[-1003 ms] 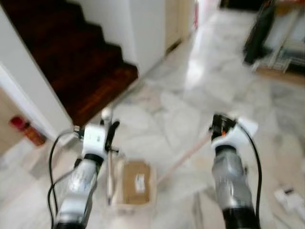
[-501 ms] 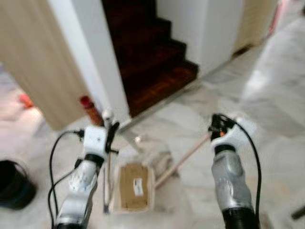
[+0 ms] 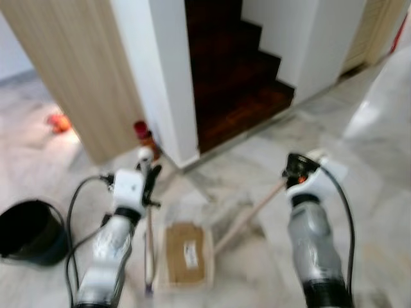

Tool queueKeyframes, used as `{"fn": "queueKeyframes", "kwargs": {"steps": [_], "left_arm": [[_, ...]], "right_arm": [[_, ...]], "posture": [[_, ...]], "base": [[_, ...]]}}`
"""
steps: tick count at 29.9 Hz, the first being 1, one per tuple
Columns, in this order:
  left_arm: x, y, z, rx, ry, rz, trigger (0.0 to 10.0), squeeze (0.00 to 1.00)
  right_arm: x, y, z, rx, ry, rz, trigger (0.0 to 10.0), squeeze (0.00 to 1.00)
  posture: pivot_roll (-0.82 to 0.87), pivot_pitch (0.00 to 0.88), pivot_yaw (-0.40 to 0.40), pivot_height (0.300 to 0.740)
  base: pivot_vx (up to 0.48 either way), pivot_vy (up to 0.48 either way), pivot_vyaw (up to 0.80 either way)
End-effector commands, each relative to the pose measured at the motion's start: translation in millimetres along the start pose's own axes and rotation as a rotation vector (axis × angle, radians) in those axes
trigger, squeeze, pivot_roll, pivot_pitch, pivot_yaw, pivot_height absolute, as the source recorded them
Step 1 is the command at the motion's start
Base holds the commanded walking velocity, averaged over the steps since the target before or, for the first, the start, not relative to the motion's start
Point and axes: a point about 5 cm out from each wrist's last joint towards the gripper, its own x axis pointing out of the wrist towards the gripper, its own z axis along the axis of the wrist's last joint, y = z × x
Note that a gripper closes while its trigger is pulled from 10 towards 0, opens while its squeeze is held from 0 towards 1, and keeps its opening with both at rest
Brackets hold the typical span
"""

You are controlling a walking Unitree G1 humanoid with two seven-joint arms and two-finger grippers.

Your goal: Sweep floor

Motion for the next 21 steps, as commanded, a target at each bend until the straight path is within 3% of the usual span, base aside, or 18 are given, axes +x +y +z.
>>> {"fn": "queueKeyframes", "kwargs": {"steps": [1,4,16,21], "left_arm": [[2.5,6.1,10.3,0.012,-0.044,0.011,10.0,0.00],[2.4,6.1,10.2,0.012,-0.043,0.010,10.0,0.00],[2.9,6.0,10.7,0.014,-0.041,0.011,10.0,0.00],[2.9,6.4,10.8,0.015,-0.041,0.012,10.0,0.00]], "right_arm": [[3.1,16.3,9.6,0.040,-0.048,0.047,10.0,0.00],[2.7,16.2,9.2,0.039,-0.046,0.047,10.0,0.00],[3.3,16.7,9.5,0.037,-0.043,0.052,10.0,0.00],[3.0,18.2,9.0,0.039,-0.042,0.058,10.0,0.00]], "posture": [[0.12,0.004,0.058,0.740],[0.12,0.004,0.058,0.740],[0.12,0.024,0.057,0.740],[0.13,0.025,0.058,0.740]], "base": [[0.000,0.368,0.80],[0.000,0.369,0.70],[0.000,0.366,0.00],[0.000,0.366,0.56]]}}
